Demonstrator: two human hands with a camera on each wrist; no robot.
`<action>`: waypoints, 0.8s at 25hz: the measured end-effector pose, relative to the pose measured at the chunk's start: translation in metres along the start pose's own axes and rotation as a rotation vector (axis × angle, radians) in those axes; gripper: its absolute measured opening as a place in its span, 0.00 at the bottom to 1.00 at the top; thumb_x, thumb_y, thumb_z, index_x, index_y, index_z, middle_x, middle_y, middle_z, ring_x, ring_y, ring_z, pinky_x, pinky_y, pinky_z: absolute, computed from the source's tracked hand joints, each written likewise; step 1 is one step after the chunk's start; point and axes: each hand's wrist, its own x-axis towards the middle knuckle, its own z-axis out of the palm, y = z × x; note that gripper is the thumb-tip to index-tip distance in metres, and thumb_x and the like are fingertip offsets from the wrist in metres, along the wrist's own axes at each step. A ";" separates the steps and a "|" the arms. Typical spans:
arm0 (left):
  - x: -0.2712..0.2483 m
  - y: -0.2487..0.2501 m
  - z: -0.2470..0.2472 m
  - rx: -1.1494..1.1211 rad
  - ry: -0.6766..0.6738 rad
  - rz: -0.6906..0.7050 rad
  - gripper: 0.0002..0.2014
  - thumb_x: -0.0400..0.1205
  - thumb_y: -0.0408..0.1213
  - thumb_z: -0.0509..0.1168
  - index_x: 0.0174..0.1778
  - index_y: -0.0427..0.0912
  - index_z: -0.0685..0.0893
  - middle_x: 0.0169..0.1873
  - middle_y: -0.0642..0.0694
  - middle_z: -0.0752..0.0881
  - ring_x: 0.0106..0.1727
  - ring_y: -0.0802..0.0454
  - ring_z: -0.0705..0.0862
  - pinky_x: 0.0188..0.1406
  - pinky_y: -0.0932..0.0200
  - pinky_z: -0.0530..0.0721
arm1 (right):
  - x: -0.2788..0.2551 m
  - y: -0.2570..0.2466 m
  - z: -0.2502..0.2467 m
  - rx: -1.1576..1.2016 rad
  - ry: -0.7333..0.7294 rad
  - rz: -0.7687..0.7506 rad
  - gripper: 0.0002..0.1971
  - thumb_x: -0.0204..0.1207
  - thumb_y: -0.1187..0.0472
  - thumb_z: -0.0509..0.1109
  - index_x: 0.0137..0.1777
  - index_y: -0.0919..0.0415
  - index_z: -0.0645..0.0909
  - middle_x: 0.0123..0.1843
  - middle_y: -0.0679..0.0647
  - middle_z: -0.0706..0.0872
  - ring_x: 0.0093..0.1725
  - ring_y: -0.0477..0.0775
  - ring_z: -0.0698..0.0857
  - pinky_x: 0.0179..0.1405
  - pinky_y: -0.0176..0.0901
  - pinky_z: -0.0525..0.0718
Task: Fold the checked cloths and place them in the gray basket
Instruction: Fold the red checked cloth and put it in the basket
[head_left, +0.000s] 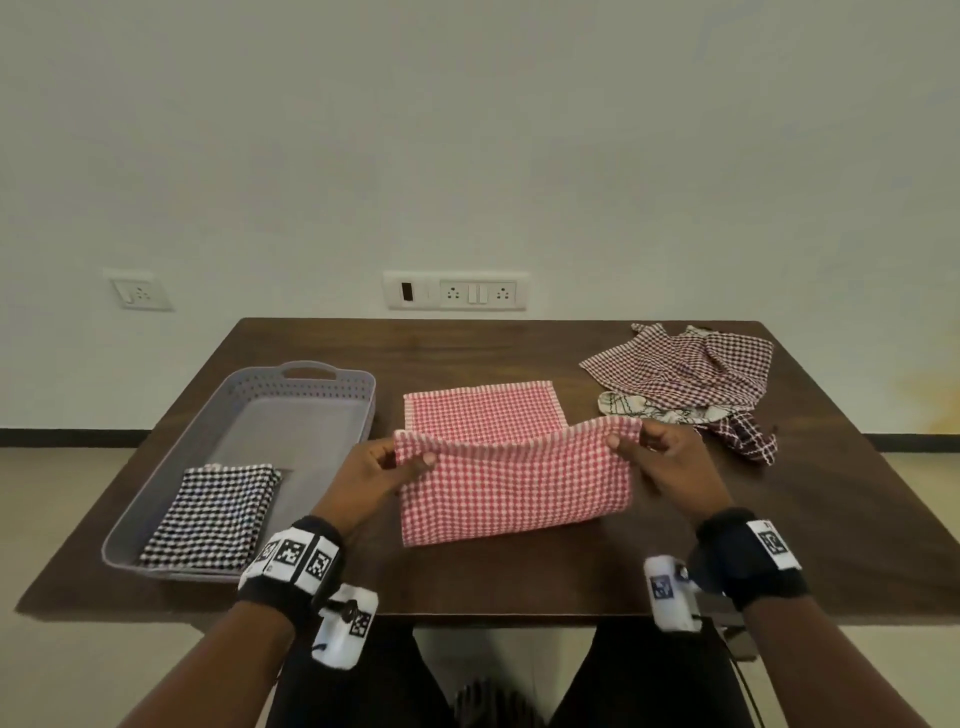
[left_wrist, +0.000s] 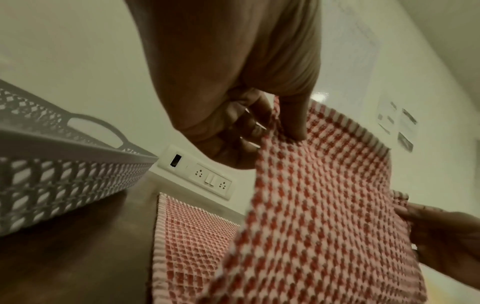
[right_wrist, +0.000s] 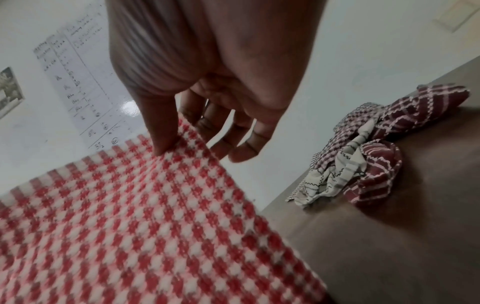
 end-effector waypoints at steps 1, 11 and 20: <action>0.011 -0.001 0.002 -0.041 0.055 -0.024 0.08 0.81 0.42 0.71 0.53 0.47 0.89 0.48 0.51 0.93 0.49 0.55 0.91 0.52 0.57 0.86 | 0.013 0.003 0.008 0.077 0.061 0.044 0.06 0.79 0.66 0.73 0.53 0.62 0.88 0.47 0.50 0.95 0.47 0.47 0.93 0.43 0.34 0.88; 0.080 -0.096 0.016 0.353 0.205 -0.374 0.08 0.75 0.39 0.77 0.43 0.39 0.88 0.46 0.45 0.90 0.51 0.48 0.87 0.56 0.59 0.80 | 0.047 0.102 0.037 -0.433 -0.075 0.234 0.07 0.78 0.55 0.75 0.51 0.57 0.88 0.49 0.50 0.91 0.49 0.51 0.89 0.53 0.48 0.85; 0.067 -0.057 0.032 0.109 0.244 -0.299 0.05 0.84 0.42 0.65 0.50 0.46 0.83 0.49 0.47 0.87 0.51 0.49 0.86 0.54 0.48 0.85 | 0.043 0.036 0.029 -0.257 0.066 0.153 0.07 0.83 0.57 0.68 0.53 0.55 0.87 0.48 0.44 0.91 0.47 0.44 0.89 0.48 0.40 0.84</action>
